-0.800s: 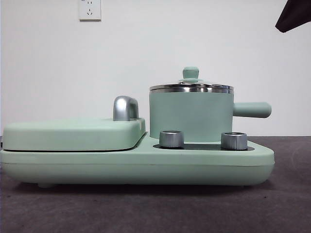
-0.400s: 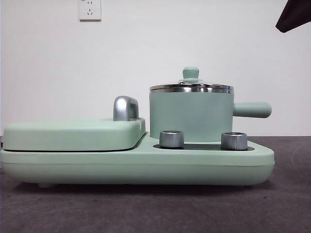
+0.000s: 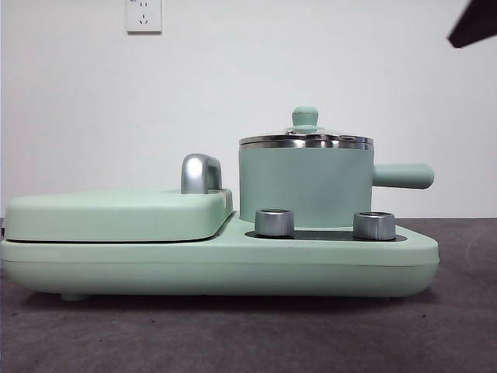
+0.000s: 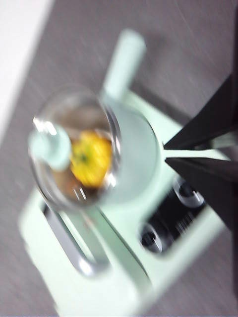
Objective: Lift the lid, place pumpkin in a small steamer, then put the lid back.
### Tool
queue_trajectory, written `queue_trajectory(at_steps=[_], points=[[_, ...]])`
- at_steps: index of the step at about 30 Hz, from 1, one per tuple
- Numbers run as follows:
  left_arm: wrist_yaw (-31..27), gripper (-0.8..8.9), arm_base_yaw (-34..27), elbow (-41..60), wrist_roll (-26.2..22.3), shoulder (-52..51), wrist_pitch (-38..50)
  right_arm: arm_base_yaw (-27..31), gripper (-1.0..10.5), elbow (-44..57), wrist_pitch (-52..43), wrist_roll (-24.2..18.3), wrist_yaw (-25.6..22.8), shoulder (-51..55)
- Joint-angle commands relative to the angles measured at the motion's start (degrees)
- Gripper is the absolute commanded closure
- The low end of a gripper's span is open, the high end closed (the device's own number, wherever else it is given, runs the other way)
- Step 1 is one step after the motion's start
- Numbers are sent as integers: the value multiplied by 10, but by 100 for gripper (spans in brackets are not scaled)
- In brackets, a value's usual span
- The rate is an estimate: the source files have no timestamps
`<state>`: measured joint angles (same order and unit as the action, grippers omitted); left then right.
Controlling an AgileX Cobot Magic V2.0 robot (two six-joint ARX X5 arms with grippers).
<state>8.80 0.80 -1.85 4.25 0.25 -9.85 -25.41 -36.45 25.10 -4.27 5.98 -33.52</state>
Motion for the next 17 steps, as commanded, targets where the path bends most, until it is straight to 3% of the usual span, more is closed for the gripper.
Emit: queue_trajectory(at_steps=[1,9,17], points=[[-1,807,0,11,2,-1,-3,42,927,81,-80,-12,-2,64],[-1,807,0,11,2,-1,-3,177,927,262,-161,-9,-32,252],[-1,807,0,11,2,-1,-3,223,927,354,-174,7,-32,333]])
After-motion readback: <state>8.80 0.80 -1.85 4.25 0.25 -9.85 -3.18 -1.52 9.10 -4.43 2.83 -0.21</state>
